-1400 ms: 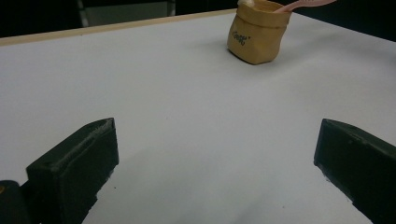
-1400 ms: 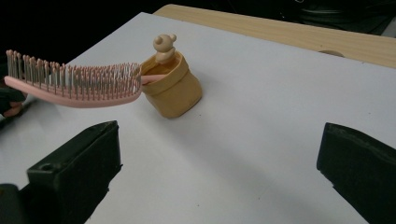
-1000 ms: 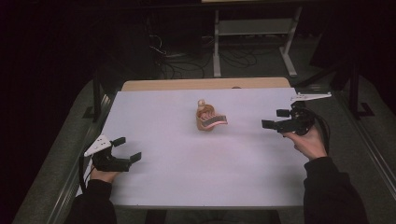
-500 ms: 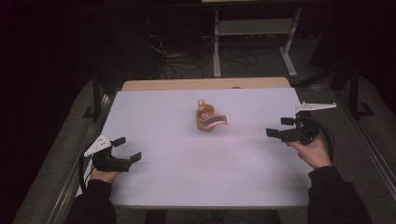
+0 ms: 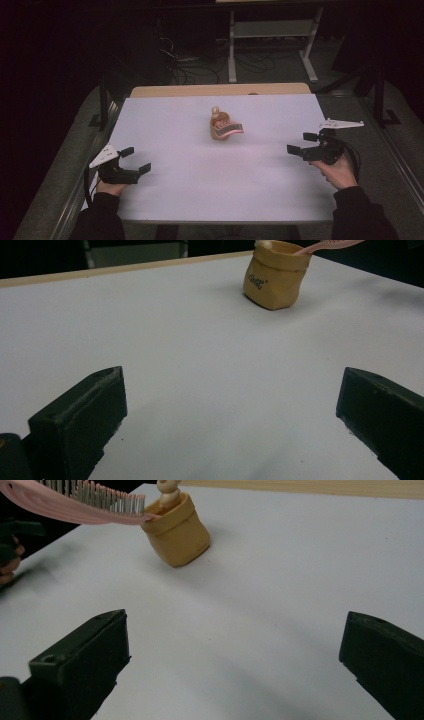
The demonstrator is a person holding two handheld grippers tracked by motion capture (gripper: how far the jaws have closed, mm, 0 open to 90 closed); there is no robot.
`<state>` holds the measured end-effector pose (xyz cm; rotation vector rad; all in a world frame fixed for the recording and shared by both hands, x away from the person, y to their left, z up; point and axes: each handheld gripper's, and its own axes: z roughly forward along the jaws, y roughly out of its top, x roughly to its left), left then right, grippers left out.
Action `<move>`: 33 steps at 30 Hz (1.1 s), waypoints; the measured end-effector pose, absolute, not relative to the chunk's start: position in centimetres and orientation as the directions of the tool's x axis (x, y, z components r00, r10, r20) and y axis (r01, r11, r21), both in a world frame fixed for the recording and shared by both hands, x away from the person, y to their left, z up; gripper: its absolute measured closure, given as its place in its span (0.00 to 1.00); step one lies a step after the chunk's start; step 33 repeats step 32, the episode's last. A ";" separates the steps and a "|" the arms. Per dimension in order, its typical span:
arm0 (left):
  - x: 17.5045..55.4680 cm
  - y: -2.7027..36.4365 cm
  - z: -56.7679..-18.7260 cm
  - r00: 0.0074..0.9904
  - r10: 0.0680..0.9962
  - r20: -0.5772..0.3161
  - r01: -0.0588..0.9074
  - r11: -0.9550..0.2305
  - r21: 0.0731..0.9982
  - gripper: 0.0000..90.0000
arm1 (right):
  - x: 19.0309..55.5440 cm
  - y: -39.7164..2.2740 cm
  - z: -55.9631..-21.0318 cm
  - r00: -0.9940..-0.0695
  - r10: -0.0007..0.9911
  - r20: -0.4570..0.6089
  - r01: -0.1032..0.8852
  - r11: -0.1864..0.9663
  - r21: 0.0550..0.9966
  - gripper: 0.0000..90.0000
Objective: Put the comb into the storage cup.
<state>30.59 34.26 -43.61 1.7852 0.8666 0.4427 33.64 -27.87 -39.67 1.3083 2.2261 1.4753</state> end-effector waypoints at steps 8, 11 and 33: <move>30.5 34.4 -43.5 0.665 0.740 -0.102 0.347 -0.185 0.919 0.00 | 32.2 -28.1 -41.0 -0.575 0.767 0.286 0.552 0.106 0.827 0.00; 30.5 34.4 -43.5 0.666 0.738 -0.107 0.348 -0.180 0.920 0.00 | 31.6 -28.2 -41.4 -0.567 0.782 0.258 0.539 0.116 0.835 0.00; 30.4 35.3 -43.1 0.660 0.737 -0.143 0.341 -0.125 0.932 0.00 | 28.1 -27.9 -43.3 -0.575 0.803 0.159 0.498 0.188 0.847 0.00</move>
